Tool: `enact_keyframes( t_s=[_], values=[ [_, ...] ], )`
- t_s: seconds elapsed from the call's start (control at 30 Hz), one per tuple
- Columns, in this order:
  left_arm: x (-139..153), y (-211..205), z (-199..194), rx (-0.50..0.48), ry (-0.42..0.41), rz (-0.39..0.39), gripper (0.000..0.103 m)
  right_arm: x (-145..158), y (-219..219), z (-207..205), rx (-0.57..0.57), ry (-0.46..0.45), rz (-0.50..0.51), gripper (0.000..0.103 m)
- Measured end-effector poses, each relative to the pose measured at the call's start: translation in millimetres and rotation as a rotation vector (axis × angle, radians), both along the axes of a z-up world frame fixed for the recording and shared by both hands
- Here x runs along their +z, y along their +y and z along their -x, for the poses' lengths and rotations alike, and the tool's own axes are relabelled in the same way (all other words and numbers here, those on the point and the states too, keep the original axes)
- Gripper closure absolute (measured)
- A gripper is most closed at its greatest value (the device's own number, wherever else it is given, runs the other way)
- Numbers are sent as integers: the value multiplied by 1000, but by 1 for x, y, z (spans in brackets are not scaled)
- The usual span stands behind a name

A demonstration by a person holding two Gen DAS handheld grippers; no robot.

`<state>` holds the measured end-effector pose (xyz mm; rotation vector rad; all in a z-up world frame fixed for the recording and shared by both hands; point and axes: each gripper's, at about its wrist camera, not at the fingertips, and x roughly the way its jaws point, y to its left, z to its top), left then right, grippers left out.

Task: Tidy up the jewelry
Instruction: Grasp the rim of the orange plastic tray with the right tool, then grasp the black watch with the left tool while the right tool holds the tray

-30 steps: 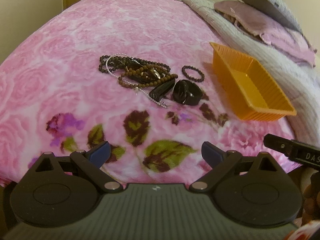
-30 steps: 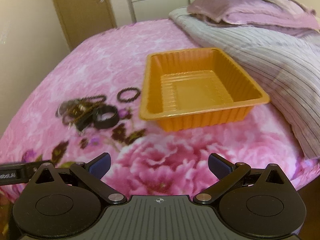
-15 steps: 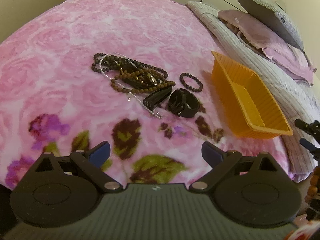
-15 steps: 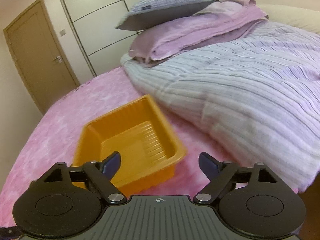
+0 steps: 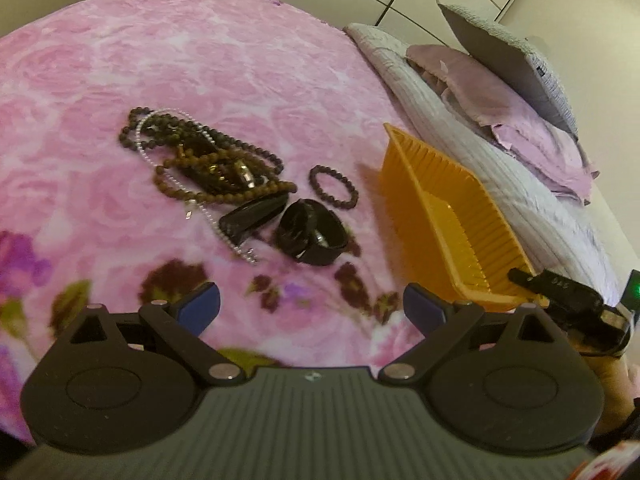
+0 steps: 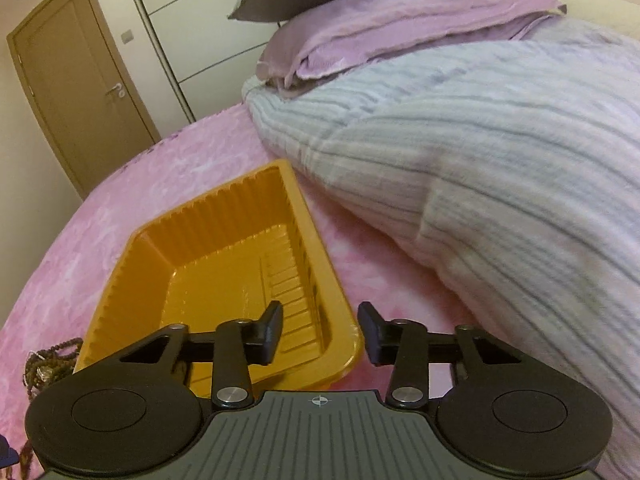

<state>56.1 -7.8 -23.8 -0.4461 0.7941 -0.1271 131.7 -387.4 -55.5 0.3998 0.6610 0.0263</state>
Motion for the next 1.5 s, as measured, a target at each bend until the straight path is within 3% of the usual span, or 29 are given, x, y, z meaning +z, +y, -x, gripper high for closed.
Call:
enact_keyframes(
  t_s=[0.17, 0.43, 0.53, 0.73, 0.83, 0.97, 1.2, 1.5],
  values=[
    [-5, -5, -7, -20, 4, 3, 6, -3, -1, -10, 0, 21, -12, 84],
    [-4, 0, -11, -21, 6, -60, 6, 10, 6, -11, 0, 53, 8, 96],
    [0, 1, -13, -44, -5, -112, 6, 24, 15, -8, 19, 42, 62, 97],
    [1, 5, -18, -92, -28, -165, 8, 55, 47, 5, 81, -17, 289, 98],
    [2, 1, -25, -126, -43, -201, 20, 67, 60, 13, 102, -39, 369, 97],
    [-1, -9, -37, -187, -67, -258, 28, 74, 72, 20, 123, -49, 431, 97],
    [-11, -34, -55, -377, -142, -465, 34, 75, 77, 21, 133, -48, 454, 97],
    [-27, -47, -74, -576, -176, -582, 37, 76, 76, 15, 139, -46, 460, 97]
  ],
)
